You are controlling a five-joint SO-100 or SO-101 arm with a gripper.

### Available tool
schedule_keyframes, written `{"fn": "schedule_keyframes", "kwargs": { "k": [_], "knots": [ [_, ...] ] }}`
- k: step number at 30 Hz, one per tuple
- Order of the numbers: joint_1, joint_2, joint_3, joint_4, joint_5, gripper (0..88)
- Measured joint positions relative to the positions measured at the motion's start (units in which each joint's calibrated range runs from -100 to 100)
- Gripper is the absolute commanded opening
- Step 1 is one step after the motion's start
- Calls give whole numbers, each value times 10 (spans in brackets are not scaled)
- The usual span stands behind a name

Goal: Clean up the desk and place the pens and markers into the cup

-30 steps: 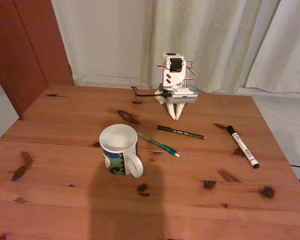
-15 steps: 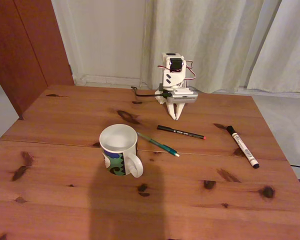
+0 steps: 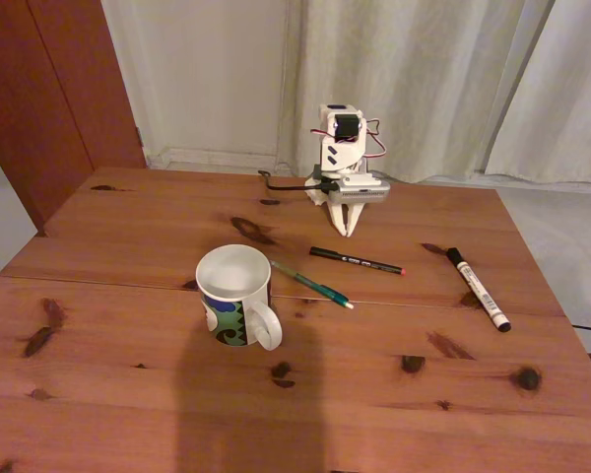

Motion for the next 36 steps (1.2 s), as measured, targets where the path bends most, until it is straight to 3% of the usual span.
{"fn": "schedule_keyframes", "kwargs": {
  "k": [8,13,22,28,36],
  "knots": [
    [1,0,0,0,0,9],
    [76,0,0,0,0,7],
    [90,0,-3,0,2,7],
    [88,19,-64,22,2,7],
    [54,200,-251,88,1,7]
  ]
}}
